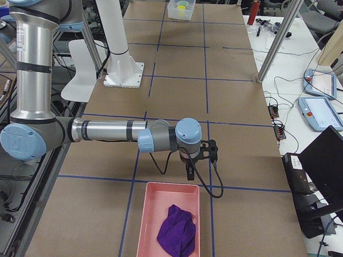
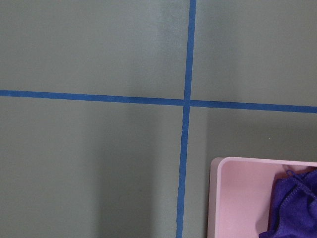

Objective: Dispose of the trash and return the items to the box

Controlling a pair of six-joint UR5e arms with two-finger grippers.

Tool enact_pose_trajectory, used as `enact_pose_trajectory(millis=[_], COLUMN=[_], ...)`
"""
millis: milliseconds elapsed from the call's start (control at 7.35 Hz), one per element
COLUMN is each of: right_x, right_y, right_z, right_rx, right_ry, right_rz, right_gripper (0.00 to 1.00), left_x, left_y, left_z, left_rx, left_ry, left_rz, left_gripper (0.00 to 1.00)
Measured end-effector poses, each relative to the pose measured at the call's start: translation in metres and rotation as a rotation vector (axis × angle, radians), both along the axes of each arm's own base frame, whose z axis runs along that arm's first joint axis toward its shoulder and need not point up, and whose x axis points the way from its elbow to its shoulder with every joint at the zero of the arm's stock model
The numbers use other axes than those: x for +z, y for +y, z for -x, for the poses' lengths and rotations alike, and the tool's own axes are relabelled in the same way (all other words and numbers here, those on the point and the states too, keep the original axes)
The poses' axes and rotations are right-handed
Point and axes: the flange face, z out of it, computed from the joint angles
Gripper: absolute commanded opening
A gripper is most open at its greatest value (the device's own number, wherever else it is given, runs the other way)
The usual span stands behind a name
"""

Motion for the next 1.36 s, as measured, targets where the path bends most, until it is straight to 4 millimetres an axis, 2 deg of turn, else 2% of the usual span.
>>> enact_pose_trajectory(millis=[136, 272, 680, 816, 1088, 1361], right_x=[0.001, 0.002, 0.007, 0.009, 0.010, 0.011], right_y=[0.002, 0.003, 0.006, 0.009, 0.011, 0.012], right_z=[0.000, 0.000, 0.001, 0.001, 0.001, 0.001], right_rx=[-0.001, -0.001, -0.004, -0.005, -0.005, -0.005], right_ry=[0.000, 0.000, -0.004, -0.008, -0.011, -0.012], right_rz=[0.003, 0.005, 0.015, 0.019, 0.025, 0.036], right_gripper=[1.00, 1.00, 1.00, 1.00, 1.00, 1.00], left_x=[-0.021, -0.048, -0.122, -0.134, -0.142, -0.144], left_y=[-0.009, -0.021, -0.049, -0.052, -0.055, -0.059], left_z=[0.001, -0.008, -0.057, -0.076, -0.108, -0.121], left_rx=[0.003, 0.029, 0.151, 0.192, 0.262, 0.289], left_ry=[-0.017, -0.028, 0.007, 0.041, 0.101, 0.111], left_rz=[-0.052, -0.090, -0.011, 0.022, 0.061, 0.067], left_gripper=[1.00, 1.00, 1.00, 1.00, 1.00, 1.00])
